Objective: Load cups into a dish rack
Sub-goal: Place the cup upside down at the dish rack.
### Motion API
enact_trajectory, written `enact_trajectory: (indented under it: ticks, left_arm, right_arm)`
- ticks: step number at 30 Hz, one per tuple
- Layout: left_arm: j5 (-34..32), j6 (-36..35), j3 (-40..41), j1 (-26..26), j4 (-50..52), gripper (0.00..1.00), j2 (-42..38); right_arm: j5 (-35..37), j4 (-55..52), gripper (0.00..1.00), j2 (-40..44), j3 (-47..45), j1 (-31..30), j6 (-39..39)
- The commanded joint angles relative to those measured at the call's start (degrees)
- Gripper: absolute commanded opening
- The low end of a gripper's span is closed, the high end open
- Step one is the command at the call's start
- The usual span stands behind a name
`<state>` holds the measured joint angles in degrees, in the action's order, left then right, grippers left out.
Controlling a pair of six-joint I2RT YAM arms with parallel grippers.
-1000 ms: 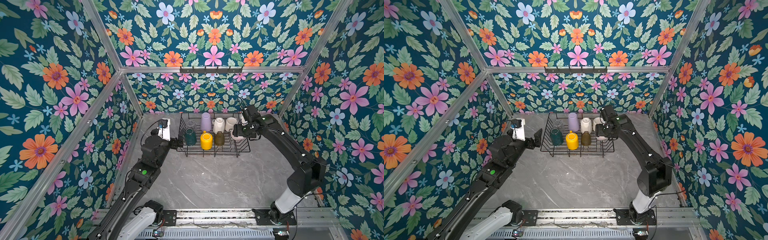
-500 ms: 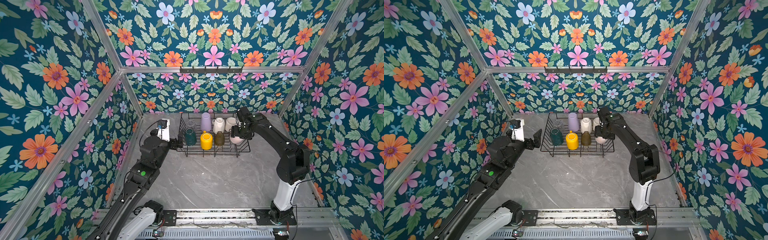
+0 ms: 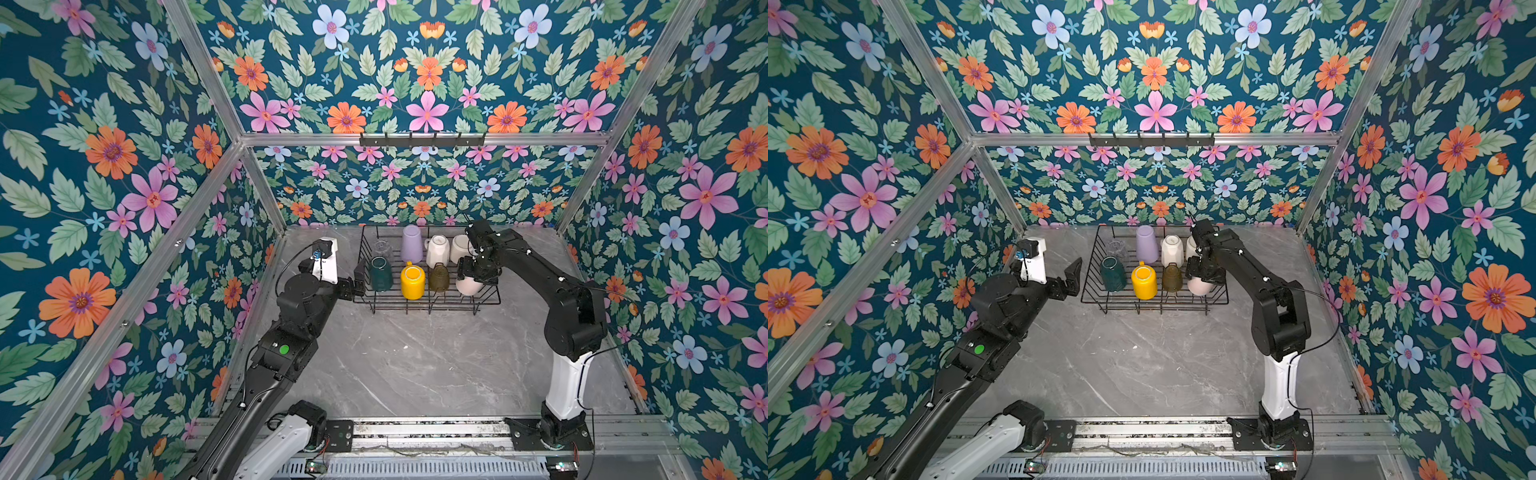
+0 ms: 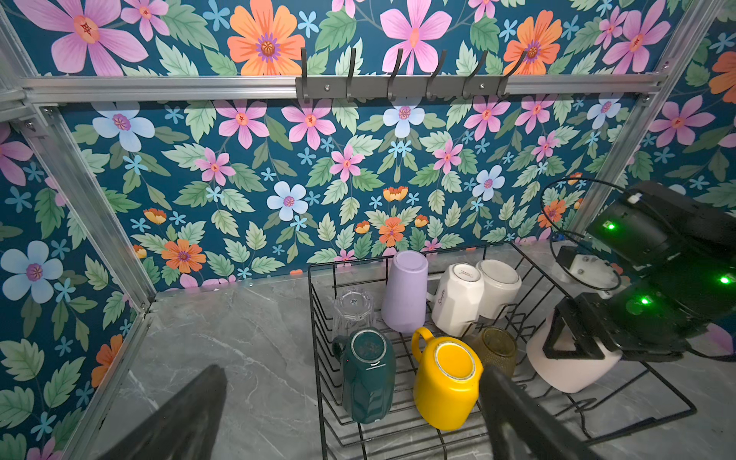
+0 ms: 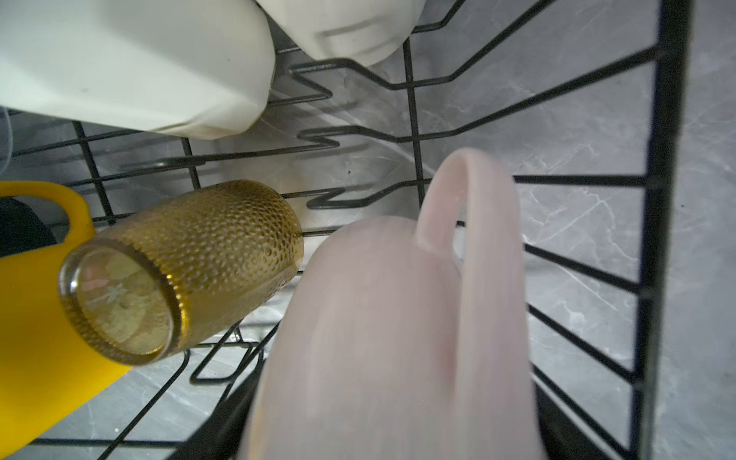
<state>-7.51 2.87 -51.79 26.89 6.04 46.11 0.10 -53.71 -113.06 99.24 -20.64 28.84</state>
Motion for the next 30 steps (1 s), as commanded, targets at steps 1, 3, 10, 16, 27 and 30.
enact_trajectory:
  ticks: [1,3,10,16,27,30]
  left_arm:
    - [-0.2,0.0,-0.1,-0.1,-0.3,1.00,-0.1]
    - [-0.2,-0.1,0.0,-0.1,-0.3,1.00,-0.1]
    - [0.1,0.0,0.0,-0.1,-0.3,1.00,0.4]
    - [-0.1,-0.1,0.0,-0.1,-0.3,1.00,0.5]
    - [-0.5,-0.2,0.1,-0.1,-0.2,1.00,0.7]
    - [-0.5,-0.2,0.0,0.0,-0.2,1.00,0.8]
  right_arm:
    - [1.7,2.9,0.00,-0.4,0.2,0.1,0.9]
    - [1.7,3.2,0.00,-0.9,0.2,0.1,1.0]
    - [2.7,3.1,0.00,-3.4,0.6,0.1,1.3]
    - [2.5,4.3,0.11,-3.7,-0.8,-0.1,1.8]
    - [1.6,5.7,0.85,-3.8,-1.6,-0.6,1.6]
    - [1.5,5.6,0.87,-3.8,-1.3,-0.5,1.4]
